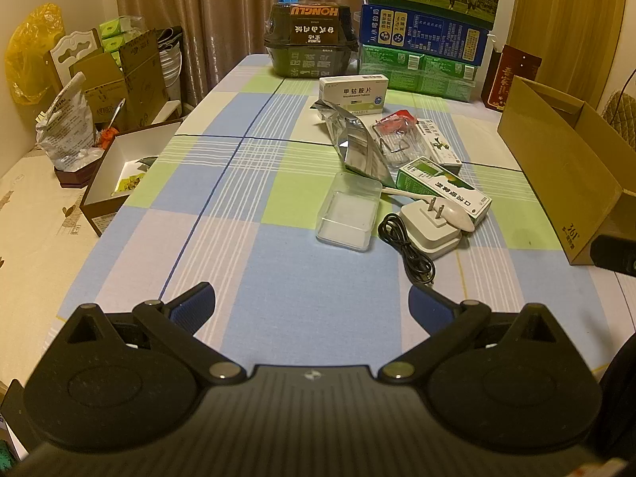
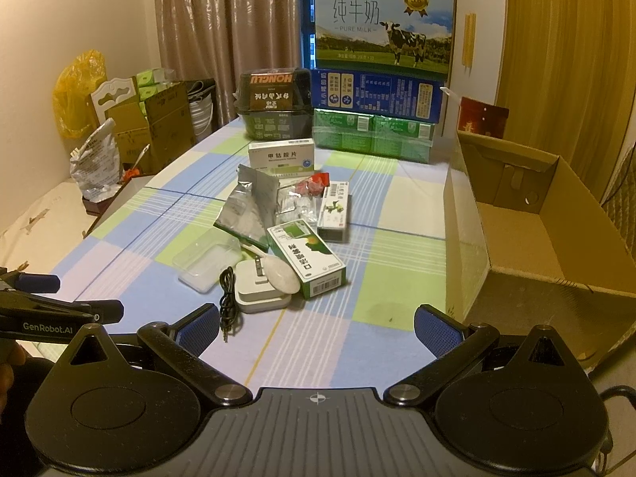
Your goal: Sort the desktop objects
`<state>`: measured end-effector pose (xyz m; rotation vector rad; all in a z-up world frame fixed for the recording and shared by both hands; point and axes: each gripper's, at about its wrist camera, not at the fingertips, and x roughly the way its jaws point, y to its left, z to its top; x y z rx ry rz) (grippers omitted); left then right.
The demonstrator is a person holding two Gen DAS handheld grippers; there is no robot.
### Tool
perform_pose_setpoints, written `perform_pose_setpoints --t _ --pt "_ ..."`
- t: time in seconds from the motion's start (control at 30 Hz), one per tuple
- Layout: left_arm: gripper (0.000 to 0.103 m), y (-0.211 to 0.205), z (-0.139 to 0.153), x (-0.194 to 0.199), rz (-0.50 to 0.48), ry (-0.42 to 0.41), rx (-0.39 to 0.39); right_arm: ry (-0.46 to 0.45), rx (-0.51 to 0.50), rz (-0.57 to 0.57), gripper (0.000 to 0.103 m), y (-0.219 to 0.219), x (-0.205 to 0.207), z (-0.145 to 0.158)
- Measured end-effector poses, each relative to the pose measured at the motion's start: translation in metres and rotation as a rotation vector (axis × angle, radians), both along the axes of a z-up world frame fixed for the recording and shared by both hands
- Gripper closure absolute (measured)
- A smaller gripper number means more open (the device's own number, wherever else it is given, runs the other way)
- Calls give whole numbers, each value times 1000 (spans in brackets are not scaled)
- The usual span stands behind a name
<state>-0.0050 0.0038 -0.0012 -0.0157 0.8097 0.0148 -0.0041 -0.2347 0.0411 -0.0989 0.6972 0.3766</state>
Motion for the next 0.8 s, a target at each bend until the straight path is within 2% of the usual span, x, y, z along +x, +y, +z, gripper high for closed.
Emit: perform_pose_setpoints --t 0.8 --pt "1 -1 1 1 2 1 -3 -8 -19 2 2 -1 1 0"
